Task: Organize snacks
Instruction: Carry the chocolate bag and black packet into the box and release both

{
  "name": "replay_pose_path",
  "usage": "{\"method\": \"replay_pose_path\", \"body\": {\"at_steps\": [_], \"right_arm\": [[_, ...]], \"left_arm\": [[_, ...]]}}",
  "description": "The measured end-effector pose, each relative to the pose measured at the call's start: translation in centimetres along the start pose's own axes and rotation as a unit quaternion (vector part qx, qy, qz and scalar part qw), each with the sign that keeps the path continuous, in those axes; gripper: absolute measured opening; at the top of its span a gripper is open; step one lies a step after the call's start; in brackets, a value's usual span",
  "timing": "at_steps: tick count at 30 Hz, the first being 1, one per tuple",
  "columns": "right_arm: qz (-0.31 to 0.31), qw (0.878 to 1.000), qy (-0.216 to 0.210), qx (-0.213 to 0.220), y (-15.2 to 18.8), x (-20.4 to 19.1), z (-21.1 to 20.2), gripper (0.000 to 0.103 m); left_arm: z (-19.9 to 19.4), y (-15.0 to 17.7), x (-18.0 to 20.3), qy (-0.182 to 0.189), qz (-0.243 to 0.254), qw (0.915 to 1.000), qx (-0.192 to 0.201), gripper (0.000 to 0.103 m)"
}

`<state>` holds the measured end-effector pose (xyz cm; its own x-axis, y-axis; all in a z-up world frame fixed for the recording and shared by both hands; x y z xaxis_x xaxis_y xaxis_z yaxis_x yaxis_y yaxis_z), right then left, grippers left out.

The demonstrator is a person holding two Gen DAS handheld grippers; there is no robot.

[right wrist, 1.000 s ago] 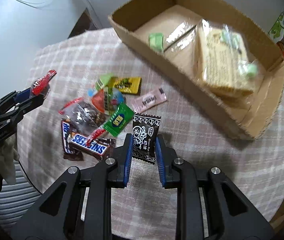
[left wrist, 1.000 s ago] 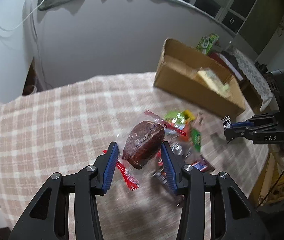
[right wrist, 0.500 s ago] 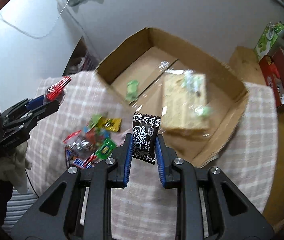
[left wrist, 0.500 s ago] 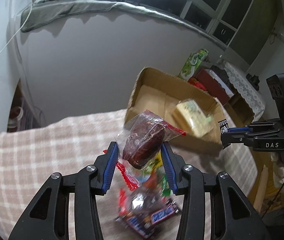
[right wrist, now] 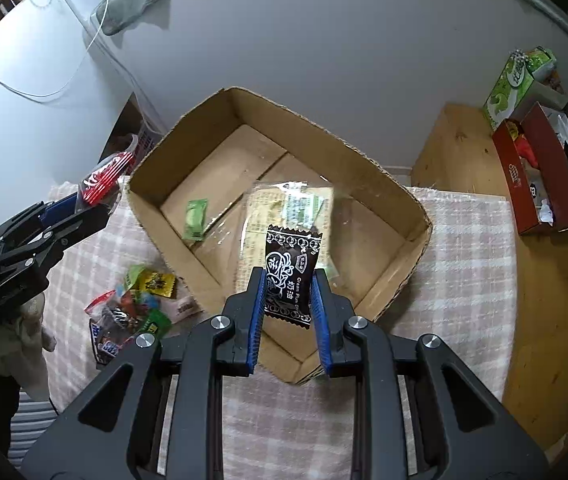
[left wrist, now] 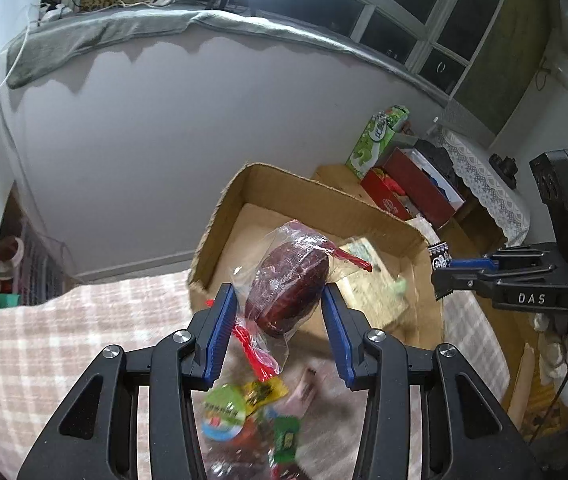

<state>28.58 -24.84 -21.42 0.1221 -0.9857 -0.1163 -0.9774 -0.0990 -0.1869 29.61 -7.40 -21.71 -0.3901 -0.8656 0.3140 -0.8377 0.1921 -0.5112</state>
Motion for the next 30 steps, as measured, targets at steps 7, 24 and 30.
{"method": "replay_pose_path", "body": {"at_steps": [7, 24, 30], "right_arm": [[-0.005, 1.0, 0.009, -0.003, -0.6, 0.7, 0.8, 0.023], [-0.016, 1.0, 0.017, 0.013, -0.6, -0.2, 0.1, 0.07], [-0.014, 1.0, -0.011, 0.021, 0.2, -1.8, -1.0, 0.07]], "left_arm": [[1.4, -0.9, 0.8, 0.001, 0.001, 1.0, -0.005, 0.043], [0.1, -1.2, 0.2, -0.014, -0.009, 0.9999, -0.003, 0.058], [-3.2, -0.4, -2.2, -0.019, -0.028, 0.9994, 0.007, 0.058]]}}
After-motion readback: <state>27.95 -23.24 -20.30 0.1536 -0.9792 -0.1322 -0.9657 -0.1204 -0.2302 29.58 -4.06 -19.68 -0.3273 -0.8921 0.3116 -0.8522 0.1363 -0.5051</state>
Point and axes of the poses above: each gripper's, at about its wrist camera, not at the fingertips, and z roughly the way its jaws point, x to its right, y to its underside, the point moved 5 cm from there along z, roughly the way its jaws point, and after that the axes turned 8 degrees about -x, right-handed, at the moved point
